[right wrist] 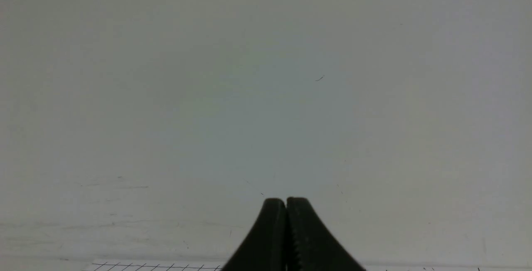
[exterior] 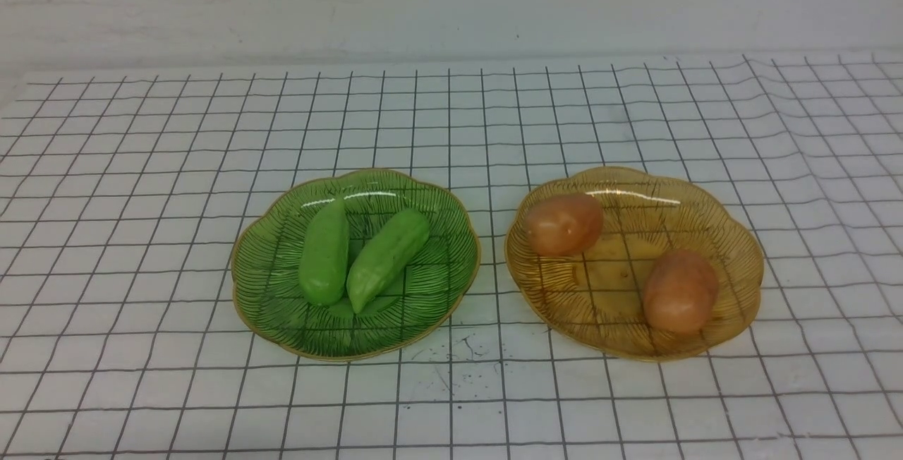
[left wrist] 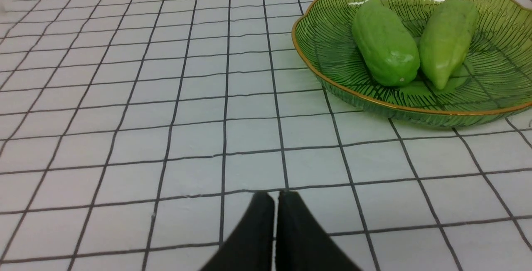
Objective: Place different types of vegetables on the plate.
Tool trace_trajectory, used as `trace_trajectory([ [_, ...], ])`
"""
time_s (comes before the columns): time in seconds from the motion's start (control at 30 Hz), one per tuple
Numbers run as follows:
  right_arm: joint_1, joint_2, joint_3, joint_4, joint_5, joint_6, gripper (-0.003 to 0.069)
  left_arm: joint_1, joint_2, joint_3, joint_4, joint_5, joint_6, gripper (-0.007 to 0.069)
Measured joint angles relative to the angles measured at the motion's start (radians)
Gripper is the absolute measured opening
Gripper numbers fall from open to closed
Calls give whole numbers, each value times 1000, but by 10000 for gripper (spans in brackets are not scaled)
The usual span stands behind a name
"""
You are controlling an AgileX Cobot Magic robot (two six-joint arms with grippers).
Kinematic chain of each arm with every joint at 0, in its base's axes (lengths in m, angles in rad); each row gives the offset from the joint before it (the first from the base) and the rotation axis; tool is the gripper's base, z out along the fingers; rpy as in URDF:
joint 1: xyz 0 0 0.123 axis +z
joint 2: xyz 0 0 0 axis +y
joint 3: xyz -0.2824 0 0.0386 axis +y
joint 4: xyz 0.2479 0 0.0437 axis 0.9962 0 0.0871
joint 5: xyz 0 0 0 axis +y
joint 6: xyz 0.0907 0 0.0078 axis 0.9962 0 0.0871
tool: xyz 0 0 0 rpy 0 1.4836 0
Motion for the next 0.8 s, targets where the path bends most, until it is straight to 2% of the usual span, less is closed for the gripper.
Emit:
trace_trajectory([
  [0.6,0,0,0,-1,0,0,-15,2,0,0,-3,3,0,-8],
  [0.8,0,0,34,-33,-11,-34,-15,2,0,0,-3,3,0,-8],
])
